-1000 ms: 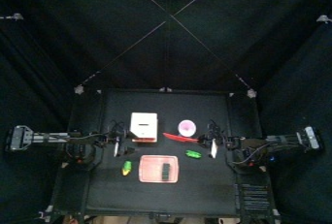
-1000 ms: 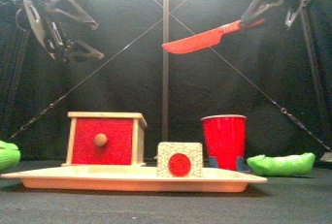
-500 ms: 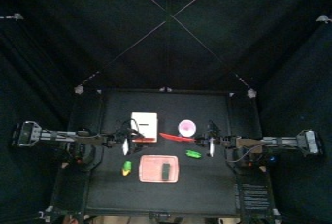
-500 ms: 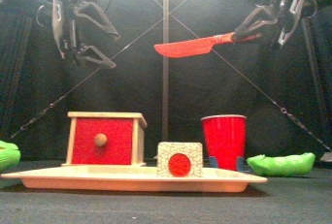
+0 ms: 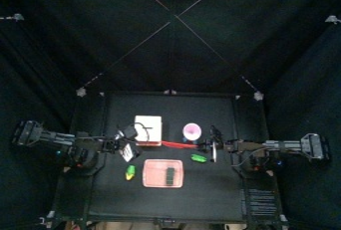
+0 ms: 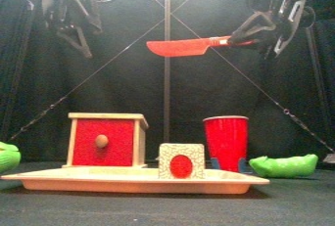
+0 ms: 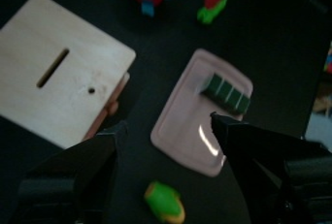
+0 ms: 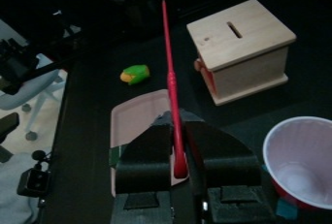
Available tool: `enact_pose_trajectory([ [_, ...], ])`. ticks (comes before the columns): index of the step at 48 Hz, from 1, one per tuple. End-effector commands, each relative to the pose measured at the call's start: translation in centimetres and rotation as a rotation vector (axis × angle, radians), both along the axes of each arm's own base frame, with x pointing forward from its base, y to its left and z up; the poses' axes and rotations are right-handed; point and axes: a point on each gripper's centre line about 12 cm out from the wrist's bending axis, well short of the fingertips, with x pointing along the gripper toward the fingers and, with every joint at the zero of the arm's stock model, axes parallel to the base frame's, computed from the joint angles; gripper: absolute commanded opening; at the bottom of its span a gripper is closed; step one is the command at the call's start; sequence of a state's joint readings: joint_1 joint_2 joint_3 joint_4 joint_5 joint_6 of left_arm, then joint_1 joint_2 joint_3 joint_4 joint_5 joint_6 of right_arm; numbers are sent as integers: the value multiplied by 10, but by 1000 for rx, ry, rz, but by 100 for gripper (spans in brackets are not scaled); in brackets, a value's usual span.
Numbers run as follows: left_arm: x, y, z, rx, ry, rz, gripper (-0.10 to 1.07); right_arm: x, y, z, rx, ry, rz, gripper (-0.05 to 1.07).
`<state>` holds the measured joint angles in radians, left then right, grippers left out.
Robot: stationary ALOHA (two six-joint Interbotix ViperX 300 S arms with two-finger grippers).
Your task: Grab knife with both hands
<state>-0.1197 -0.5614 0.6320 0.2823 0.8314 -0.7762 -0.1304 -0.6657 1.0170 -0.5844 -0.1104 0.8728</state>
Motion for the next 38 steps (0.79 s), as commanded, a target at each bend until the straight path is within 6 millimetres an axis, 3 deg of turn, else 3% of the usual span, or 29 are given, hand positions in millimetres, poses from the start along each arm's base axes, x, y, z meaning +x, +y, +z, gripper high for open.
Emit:
enact_pose_trajectory([
  [1,3,2,13,-67,89,-42,100,-1,-3,5,6,-24,-13,33],
  [12,39,20,13,8,164,-311,100,0,-3,-2,21,-2,-15,33],
  [23,78,29,7,100,39,-412,100,-1,-2,-12,33,24,-13,33],
  [28,85,33,9,148,-82,-382,100,-3,2,-16,29,34,3,33],
  [38,79,35,-10,196,-232,-326,100,-1,15,-12,9,20,63,33],
])
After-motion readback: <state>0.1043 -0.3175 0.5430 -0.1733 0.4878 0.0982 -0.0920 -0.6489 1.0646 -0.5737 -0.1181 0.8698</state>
